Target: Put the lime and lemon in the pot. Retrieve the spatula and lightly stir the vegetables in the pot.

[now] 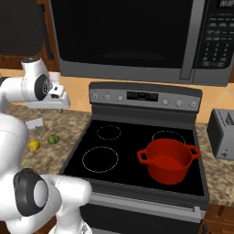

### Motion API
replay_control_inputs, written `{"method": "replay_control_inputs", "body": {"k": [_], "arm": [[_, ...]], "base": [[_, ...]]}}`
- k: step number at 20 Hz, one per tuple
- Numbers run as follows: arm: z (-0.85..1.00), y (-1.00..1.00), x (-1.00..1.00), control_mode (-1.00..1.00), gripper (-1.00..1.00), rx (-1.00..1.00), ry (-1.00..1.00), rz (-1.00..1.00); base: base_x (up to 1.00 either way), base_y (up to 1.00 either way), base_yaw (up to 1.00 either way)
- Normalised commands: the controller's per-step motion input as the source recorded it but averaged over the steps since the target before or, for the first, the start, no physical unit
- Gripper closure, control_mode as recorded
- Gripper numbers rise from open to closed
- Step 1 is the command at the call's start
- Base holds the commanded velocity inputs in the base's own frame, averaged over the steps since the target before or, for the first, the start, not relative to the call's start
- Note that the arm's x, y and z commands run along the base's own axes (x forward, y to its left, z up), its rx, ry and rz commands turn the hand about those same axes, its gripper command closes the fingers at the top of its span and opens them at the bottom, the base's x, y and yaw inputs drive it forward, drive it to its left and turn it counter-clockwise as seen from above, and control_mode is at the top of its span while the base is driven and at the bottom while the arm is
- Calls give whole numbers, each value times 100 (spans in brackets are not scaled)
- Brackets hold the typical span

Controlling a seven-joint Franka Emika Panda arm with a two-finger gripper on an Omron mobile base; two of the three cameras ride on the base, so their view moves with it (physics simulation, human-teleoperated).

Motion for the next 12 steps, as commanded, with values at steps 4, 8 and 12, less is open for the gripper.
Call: {"method": "replay_control_inputs", "body": {"k": [4, 8, 12], "arm": [[-55, 72, -1, -100, -100, 0, 7, 0], [-55, 62, 0, -100, -100, 0, 9, 0], [-55, 53, 0, -100, -100, 0, 11, 0]], "base": [[0, 0, 0], [0, 0, 0], [0, 0, 0]]}}
